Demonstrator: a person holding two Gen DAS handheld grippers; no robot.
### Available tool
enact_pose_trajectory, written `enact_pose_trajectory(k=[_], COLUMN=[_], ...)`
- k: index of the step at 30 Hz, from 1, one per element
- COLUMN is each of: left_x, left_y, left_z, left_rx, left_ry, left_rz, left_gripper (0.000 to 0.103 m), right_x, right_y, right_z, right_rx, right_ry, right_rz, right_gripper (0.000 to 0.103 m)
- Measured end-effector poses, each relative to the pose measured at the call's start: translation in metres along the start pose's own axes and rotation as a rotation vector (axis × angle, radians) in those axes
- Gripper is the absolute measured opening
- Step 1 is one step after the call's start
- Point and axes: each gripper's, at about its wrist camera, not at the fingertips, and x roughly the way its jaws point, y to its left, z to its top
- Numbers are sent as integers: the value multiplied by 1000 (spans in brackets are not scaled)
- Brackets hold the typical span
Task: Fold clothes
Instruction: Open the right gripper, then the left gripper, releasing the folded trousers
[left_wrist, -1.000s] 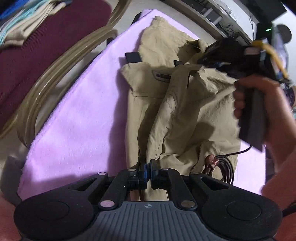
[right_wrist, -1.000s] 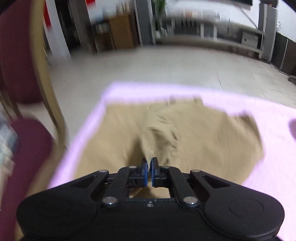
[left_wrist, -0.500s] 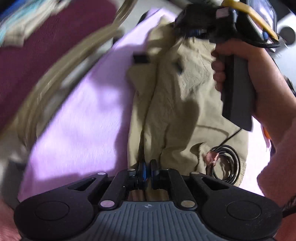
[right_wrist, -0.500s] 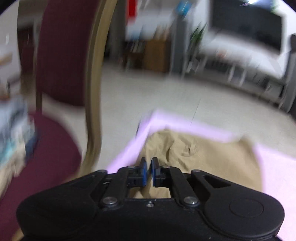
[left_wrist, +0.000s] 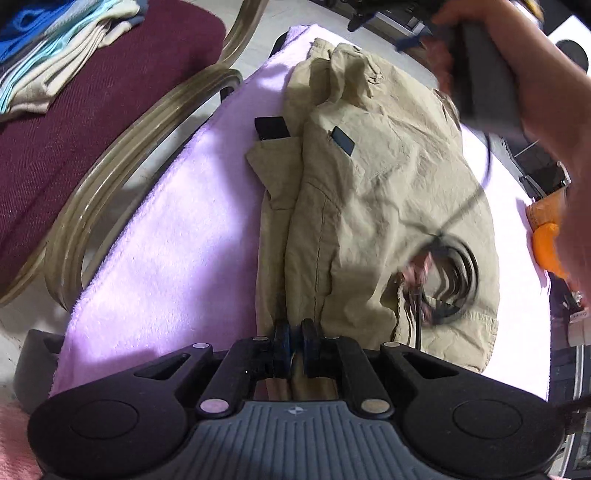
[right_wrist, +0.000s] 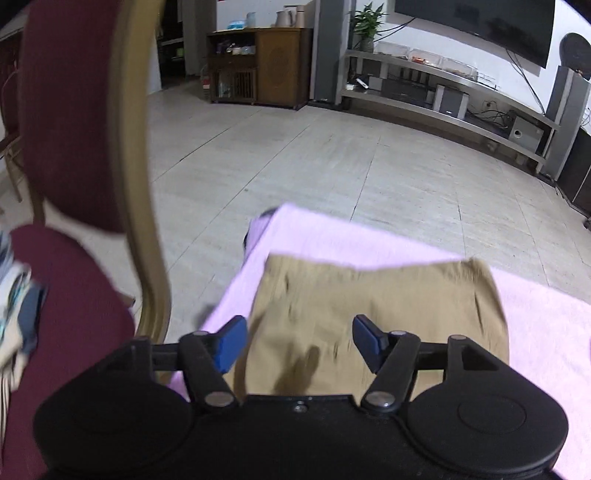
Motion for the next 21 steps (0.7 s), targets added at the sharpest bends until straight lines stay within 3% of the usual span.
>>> enact_pose_trajectory(k=[1, 7, 9, 13, 15, 18, 20, 21], left_x=[0, 2, 4, 5, 4, 3, 3, 4], left_y=[-1, -5, -5, -5, -5, -3, -2, -1], left_z=[0, 0, 0, 0, -1, 0, 0, -1], left_rx=[8, 20, 20, 24, 26, 14, 5, 0], left_ry=[-1, 8, 12, 11, 4, -7, -9, -4], left_rz=[2, 5, 6, 9, 11, 15, 22, 24], left_gripper=[7, 7, 7, 7, 7, 7, 7, 7], right_x=[9, 55, 66, 88, 79, 57, 40, 38], right_y=[1, 12, 12, 13, 8, 0, -8, -10], right_z=[6, 7, 3, -6, -5, -3, -4, -5], right_rx=[-5, -21, -14, -2, 24, 84, 136, 144], right_ry=[13, 92, 116, 164, 109, -43, -157, -168], right_rz=[1, -19, -31, -55, -49, -38, 44, 89], right_gripper=[43, 34, 23, 20, 10, 9, 9, 9])
